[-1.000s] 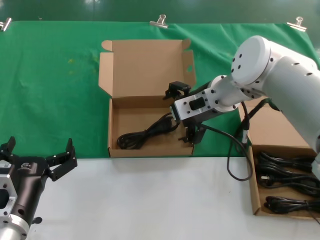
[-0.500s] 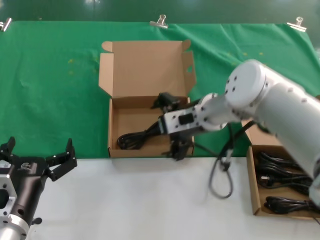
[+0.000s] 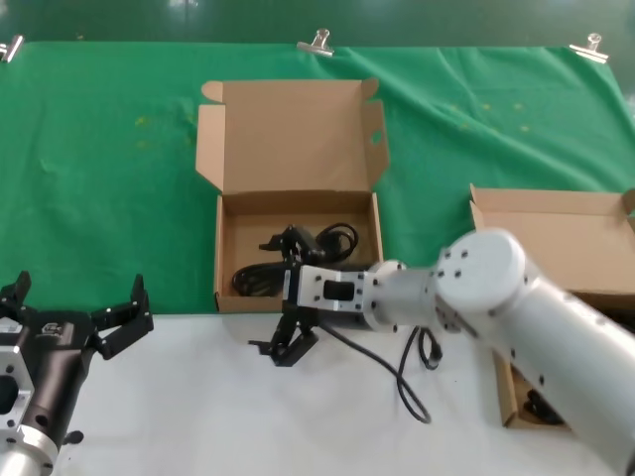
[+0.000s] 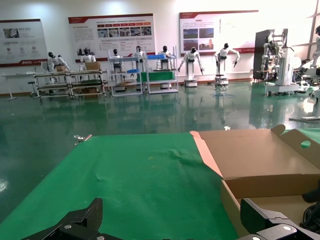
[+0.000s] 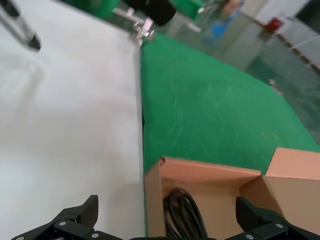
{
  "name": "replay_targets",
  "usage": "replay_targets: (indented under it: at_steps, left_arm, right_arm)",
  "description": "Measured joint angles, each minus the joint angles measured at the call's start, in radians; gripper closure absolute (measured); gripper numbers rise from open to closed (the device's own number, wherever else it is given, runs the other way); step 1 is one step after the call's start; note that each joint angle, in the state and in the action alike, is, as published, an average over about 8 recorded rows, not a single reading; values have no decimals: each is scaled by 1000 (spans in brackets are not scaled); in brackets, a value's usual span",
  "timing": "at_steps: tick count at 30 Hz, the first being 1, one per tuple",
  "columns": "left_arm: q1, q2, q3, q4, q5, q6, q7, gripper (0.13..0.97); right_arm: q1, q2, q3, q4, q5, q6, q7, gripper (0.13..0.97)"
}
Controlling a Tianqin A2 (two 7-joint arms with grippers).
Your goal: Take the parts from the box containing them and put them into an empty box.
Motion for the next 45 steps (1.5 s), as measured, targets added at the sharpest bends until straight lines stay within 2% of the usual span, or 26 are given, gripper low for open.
replay_targets:
  at_steps: [45]
  left_arm:
    - [0,0,0,0,0,0,0,132]
  right_arm:
    - [-882,180,691,856,122,446,341,129]
